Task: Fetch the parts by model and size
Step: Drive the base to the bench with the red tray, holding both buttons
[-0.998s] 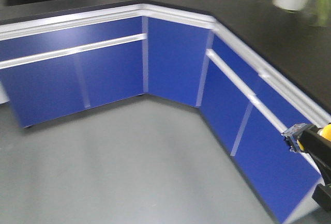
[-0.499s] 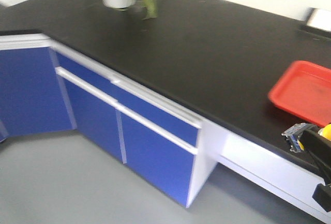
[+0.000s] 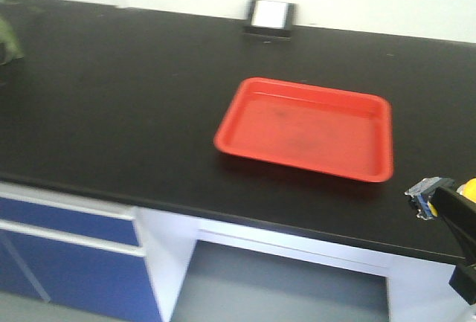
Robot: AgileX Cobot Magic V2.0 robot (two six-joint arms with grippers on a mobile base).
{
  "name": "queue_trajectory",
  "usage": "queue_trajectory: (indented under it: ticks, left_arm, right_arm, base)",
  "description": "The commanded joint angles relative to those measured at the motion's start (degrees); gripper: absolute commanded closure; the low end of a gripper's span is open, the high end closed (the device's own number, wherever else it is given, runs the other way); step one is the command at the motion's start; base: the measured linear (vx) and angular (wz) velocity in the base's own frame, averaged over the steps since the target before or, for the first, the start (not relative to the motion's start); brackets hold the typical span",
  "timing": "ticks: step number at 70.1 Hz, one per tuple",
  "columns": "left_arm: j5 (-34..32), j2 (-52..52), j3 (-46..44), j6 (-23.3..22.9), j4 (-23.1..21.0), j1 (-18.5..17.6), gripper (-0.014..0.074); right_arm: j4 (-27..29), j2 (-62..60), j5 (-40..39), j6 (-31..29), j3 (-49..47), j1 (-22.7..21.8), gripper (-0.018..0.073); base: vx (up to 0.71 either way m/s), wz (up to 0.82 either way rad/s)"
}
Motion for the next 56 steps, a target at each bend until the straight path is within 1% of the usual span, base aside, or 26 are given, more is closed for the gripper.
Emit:
queue_trajectory:
  ticks: [1, 16, 28, 40, 56]
  left_arm:
    - [-4.6, 1.2, -1.2, 0.0, -0.1, -0.2, 0.0603]
    - [-4.6, 1.2, -1.2, 0.0, -0.1, -0.2, 0.0603]
    - [-4.6, 1.2, -1.2, 0.0, -0.1, -0.2, 0.0603]
    - [-4.6, 1.2, -1.2, 0.0, -0.1, -0.2, 0.0603]
    - [-4.6, 1.2, -1.2, 0.0, -0.1, -0.2, 0.0603]
  right_arm:
    - [-0.4, 0.4, -4.8, -0.3, -1.8, -0.1, 0.0569]
    - [-0.4, 0.4, -4.8, -0.3, -1.8, -0.1, 0.0569]
    - [-0.4, 0.4, -4.8, -0.3, -1.8, -0.1, 0.0569]
    - [-0.4, 0.4, -4.8, -0.3, -1.8, -0.1, 0.0569]
    - [-0.4, 0.4, -4.8, -0.3, -1.8, -0.1, 0.0569]
  base:
    - [0.13, -0.73]
    - [0.14, -0.65]
    - [0.16, -0.45]
    - [0.18, -0.23]
    - [0.16, -0.07]
